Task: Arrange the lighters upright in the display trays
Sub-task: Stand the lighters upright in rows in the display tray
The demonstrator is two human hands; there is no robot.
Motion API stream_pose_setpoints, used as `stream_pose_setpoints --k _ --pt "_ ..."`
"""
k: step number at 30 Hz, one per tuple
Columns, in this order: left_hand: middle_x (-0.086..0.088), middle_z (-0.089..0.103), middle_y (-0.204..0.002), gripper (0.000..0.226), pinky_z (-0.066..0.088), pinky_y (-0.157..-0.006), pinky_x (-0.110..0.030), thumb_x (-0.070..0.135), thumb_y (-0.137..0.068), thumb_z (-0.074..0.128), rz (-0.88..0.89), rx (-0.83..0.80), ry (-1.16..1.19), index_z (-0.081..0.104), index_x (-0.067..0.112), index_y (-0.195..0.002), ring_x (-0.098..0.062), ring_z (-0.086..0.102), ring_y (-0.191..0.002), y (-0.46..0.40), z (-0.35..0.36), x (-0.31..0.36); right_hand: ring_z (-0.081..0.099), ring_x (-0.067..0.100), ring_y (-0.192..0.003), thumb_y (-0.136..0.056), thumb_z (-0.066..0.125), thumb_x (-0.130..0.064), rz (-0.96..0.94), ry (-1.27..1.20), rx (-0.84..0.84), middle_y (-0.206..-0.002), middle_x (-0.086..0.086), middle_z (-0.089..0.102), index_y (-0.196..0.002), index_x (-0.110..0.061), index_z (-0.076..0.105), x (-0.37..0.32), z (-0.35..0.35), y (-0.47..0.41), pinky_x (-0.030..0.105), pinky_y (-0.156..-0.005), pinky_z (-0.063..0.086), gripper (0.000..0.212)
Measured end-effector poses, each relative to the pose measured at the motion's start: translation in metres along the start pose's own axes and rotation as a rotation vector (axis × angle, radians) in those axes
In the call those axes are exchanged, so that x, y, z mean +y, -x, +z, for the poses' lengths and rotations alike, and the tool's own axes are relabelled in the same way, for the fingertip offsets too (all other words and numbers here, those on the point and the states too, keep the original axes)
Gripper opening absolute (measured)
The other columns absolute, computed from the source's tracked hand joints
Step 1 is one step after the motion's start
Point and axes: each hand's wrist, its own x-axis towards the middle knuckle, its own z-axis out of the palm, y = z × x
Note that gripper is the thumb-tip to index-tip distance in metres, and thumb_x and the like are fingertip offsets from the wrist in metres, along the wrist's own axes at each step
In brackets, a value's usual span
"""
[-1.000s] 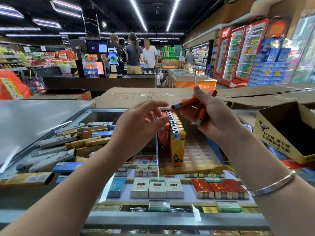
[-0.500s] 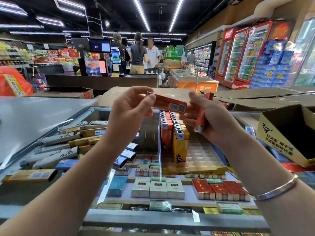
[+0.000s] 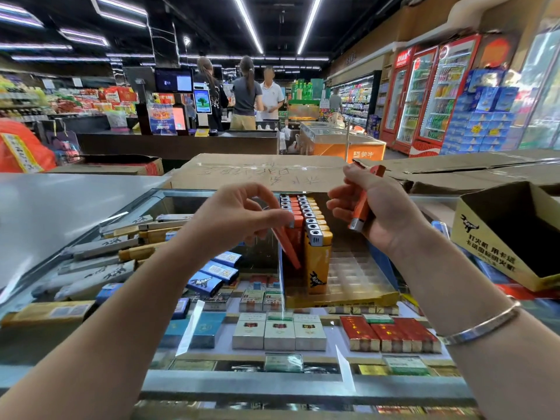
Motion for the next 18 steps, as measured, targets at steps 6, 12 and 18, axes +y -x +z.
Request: stream_pose_setpoints --k 6,12,18 --pt "-0.005 0.073 -0.075 0.031 0.052 -0.055 -0.017 0.021 -0.064 0.071 -0.078 -0.139 0.138 0.063 0.015 -0.093 -0.012 0.069 -0.064 0.0 0.004 0.001 0.066 0.015 -0.052 -0.092 0.056 -0.024 -0.009 0.007 0.008 -0.059 0.005 0.067 -0.088 -0.008 0.055 0.0 0.0 -0.001 0.022 -0.046 0.052 0.016" --pt "0.011 0.066 -0.062 0.025 0.046 -0.051 -0.013 0.036 -0.067 0.067 0.103 -0.001 -0.109 0.064 0.022 -0.087 -0.001 0.058 -0.053 -0.001 0.005 -0.005 0.066 0.015 -0.052 -0.092 0.056 -0.024 0.0 -0.001 0.008 -0.058 0.004 0.066 -0.088 -0.008 0.055 -0.001 0.0 -0.001 0.021 -0.046 0.052 0.017" --pt "0.02 0.06 -0.075 0.026 0.048 -0.066 -0.009 0.049 -0.066 0.062 0.394 0.116 -0.438 0.062 0.03 -0.084 0.002 0.06 -0.072 0.0 0.014 -0.009 0.065 0.015 -0.051 -0.093 0.056 -0.024 -0.004 0.005 0.0 -0.057 0.004 0.066 -0.087 -0.008 0.054 0.001 0.001 -0.002 0.021 -0.046 0.051 0.017"
